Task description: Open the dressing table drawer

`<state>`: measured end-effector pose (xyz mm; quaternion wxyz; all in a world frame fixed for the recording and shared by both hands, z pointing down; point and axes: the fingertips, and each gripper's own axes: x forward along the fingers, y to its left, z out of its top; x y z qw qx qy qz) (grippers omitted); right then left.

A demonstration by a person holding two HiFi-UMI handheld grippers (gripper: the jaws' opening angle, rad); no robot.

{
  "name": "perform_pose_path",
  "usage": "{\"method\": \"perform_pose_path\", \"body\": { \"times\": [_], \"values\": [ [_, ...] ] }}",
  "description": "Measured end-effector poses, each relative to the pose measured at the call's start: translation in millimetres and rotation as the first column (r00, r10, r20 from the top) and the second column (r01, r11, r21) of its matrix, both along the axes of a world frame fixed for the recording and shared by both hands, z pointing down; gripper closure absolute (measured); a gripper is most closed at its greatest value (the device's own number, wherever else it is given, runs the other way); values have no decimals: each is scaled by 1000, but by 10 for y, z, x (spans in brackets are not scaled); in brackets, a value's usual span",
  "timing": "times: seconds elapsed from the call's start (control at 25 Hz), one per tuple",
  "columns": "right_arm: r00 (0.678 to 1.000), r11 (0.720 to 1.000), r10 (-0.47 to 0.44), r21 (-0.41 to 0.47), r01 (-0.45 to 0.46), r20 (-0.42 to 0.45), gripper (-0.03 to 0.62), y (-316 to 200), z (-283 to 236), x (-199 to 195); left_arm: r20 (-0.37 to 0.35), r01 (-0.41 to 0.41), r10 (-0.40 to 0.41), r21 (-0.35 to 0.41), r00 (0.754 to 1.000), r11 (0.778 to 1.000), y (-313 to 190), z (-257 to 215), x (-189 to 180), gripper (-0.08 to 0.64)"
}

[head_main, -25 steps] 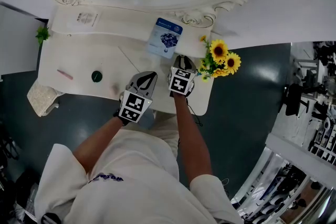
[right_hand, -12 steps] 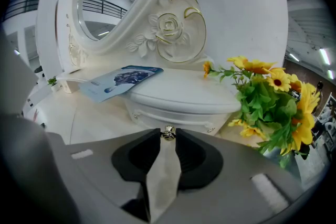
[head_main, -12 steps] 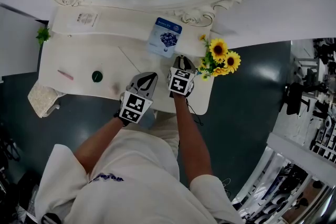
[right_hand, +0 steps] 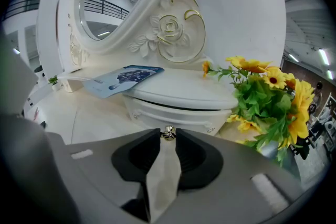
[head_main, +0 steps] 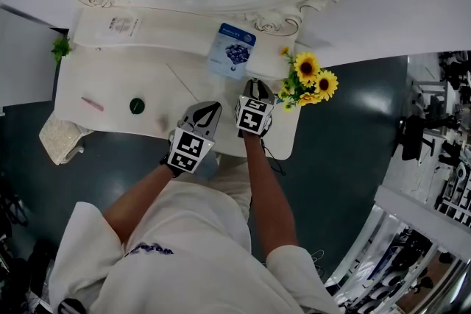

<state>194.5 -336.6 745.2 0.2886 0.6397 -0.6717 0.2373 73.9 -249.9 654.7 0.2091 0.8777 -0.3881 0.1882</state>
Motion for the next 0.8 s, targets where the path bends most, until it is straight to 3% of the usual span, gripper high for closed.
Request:
{"method": "perform_pose_path", "body": {
  "times": [0.8],
  "values": [
    [1000, 1000, 13, 4, -13, 0, 491, 76, -2, -24, 1, -6, 6, 4, 1000, 1000, 53, -24, -69, 551]
  ]
}}
